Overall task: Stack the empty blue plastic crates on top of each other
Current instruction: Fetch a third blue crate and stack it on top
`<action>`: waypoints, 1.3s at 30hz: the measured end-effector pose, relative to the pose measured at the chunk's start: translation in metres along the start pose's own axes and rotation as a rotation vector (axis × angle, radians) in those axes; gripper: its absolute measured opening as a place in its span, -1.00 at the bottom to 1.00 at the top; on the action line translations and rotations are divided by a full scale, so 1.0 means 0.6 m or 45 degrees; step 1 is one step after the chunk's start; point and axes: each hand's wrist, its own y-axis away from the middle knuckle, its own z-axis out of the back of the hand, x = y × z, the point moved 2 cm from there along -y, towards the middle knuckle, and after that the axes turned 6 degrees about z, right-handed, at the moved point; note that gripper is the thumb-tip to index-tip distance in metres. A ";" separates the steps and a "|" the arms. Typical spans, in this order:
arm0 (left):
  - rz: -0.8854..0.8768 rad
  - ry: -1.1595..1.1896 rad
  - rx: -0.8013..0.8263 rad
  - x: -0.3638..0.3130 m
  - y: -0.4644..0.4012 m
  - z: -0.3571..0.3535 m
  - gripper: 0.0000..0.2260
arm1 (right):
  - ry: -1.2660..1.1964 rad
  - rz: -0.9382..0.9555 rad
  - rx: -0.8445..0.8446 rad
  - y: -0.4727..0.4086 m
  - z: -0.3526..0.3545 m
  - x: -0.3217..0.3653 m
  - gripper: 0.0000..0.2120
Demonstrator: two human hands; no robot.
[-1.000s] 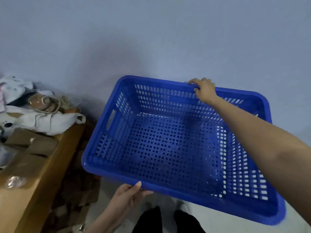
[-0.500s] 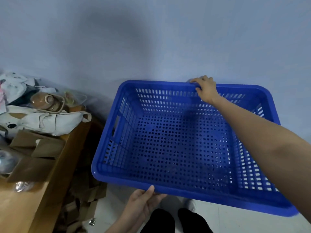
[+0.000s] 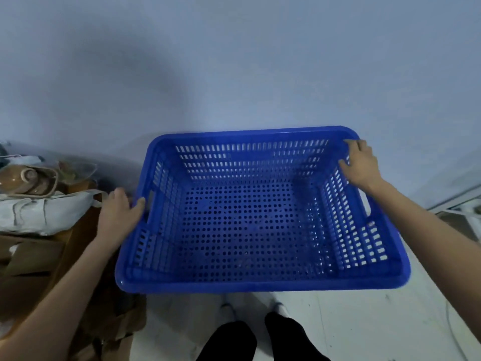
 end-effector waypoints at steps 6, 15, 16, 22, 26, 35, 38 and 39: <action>0.046 -0.141 0.063 0.024 -0.038 -0.069 -0.75 | -0.173 -0.351 0.174 0.109 -0.007 -0.092 -0.51; 0.019 -0.137 -0.075 0.036 -0.033 -0.069 -0.76 | -0.149 -0.355 0.099 0.132 -0.017 -0.076 -0.73; 0.015 -0.135 -0.073 0.038 -0.036 -0.071 -0.77 | -0.133 -0.354 0.106 0.134 -0.018 -0.074 -0.71; -0.017 -0.197 -0.087 0.041 -0.054 -0.084 -0.78 | -0.129 -0.343 0.067 0.123 -0.038 -0.078 -0.72; -0.005 -0.158 -0.052 0.040 -0.057 -0.086 -0.79 | -0.152 -0.354 0.063 0.121 -0.040 -0.081 -0.72; -0.113 -0.679 -0.228 -0.027 0.048 -0.111 -0.49 | 0.515 -0.176 0.116 0.183 -0.034 -0.001 -0.36; -0.557 -0.506 -0.006 -0.089 0.173 -0.186 -0.63 | 0.271 0.320 0.113 0.250 -0.060 0.114 -0.48; -0.615 -0.495 0.126 -0.102 0.208 -0.212 -0.62 | 0.145 0.422 0.201 0.275 -0.074 0.157 -0.49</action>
